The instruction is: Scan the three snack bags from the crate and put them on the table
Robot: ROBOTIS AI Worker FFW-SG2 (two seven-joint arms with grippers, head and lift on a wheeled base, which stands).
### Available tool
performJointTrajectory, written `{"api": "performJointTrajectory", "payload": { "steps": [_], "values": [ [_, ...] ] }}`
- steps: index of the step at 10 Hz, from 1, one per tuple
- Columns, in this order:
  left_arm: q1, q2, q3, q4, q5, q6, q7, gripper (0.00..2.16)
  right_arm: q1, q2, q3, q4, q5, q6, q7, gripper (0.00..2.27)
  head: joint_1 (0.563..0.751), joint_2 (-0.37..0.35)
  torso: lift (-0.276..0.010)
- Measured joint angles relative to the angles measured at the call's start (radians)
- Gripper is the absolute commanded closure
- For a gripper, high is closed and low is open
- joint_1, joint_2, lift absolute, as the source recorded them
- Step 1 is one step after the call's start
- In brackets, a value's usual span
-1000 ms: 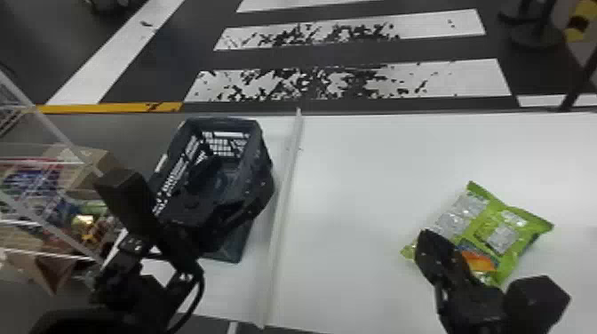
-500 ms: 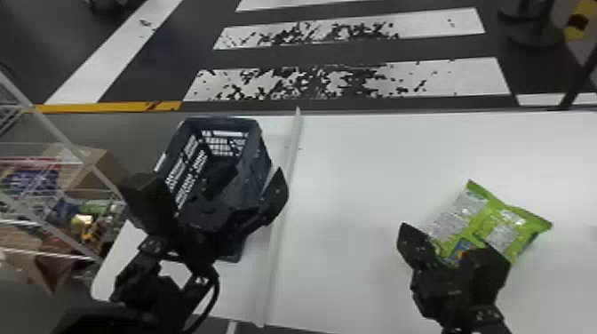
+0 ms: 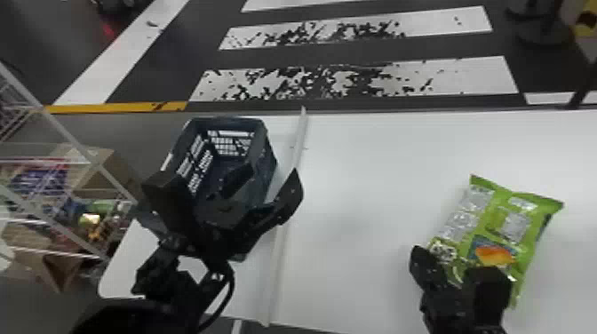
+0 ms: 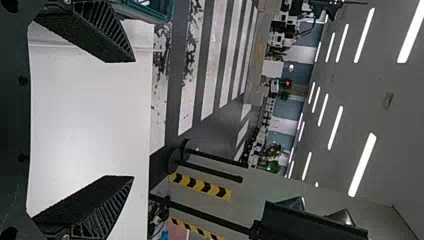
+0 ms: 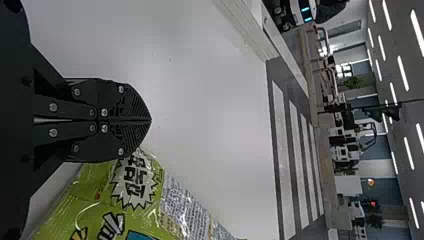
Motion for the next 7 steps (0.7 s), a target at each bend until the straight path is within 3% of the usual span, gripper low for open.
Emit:
{"api": "performJointTrajectory", "payload": {
  "steps": [4,7],
  "values": [
    [-0.010,0.001,-0.017,0.018,0.002,-0.017,-0.003,0.03,0.082,-0.016,-0.077,-0.093,-0.002,0.022,-0.023,2.25,0.695,0.117,-0.094],
    [-0.005,0.004,-0.015,0.019,0.003,-0.037,-0.005,0.03,0.143,-0.053,-0.093,-0.210,-0.013,0.021,-0.019,2.25,0.695,0.110,-0.094]
  ]
}}
